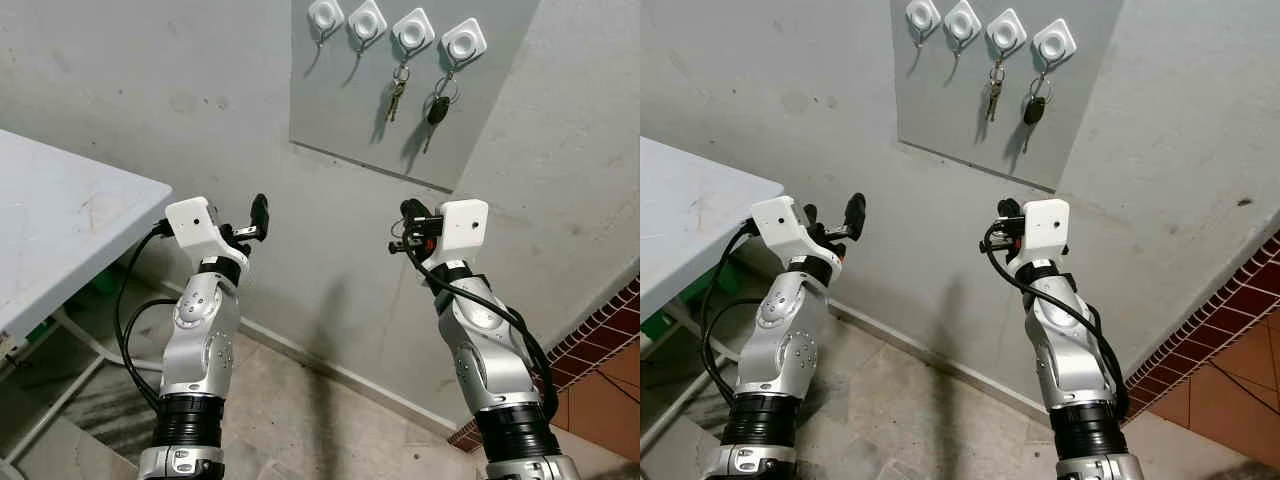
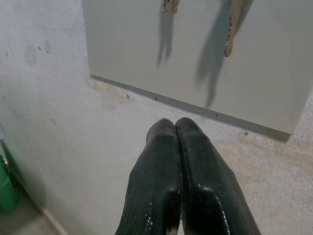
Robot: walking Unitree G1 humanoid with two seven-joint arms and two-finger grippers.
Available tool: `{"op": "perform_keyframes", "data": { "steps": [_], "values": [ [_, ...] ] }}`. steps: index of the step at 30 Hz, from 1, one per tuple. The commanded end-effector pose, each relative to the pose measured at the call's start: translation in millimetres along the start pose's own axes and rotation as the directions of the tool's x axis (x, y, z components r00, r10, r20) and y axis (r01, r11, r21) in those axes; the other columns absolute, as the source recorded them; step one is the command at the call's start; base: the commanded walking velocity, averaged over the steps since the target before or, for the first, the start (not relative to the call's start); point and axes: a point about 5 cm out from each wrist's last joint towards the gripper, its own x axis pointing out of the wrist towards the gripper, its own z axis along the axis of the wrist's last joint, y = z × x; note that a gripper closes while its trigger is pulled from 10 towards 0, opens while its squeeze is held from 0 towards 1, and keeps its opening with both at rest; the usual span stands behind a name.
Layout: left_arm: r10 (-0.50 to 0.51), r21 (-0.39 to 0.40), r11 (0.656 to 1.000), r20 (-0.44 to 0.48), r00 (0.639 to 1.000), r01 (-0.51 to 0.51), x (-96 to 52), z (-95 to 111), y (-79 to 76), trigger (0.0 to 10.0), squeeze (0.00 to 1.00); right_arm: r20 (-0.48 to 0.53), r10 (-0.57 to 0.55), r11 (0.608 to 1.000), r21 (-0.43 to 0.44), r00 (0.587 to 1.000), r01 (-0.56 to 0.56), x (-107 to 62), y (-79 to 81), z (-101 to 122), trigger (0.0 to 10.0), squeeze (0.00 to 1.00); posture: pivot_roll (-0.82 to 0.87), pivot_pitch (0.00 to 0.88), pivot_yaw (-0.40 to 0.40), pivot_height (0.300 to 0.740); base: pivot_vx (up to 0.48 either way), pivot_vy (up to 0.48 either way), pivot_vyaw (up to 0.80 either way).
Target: Hang keys on a hook
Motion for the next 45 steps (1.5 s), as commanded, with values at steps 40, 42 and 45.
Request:
{"op": "perform_keyframes", "data": {
  "steps": [40,42,45],
  "values": [
    [0.006,-0.001,1.000,0.017,1.000,-0.006,5.0,1.5,-6.8,10.0,0.00,0.023,-0.005,1.000,-0.003,1.000,0.005,4.2,-2.8,6.4,10.0,0.00,0.00,0.000,-0.043,0.740,0.000,-0.036,-0.72],
    [0.007,-0.003,1.000,0.014,1.000,-0.007,5.4,1.0,-7.1,10.0,0.00,0.024,-0.005,1.000,-0.003,1.000,0.005,4.4,-3.1,6.5,10.0,0.00,0.00,0.000,-0.044,0.740,0.000,0.000,-0.73],
    [0.008,-0.006,1.000,0.012,1.000,-0.008,5.5,0.5,-7.4,10.0,0.00,0.024,-0.004,1.000,-0.004,1.000,0.004,4.3,-2.8,6.7,10.0,0.00,0.00,0.000,-0.044,0.740,0.000,0.000,-0.72]
  ]
}}
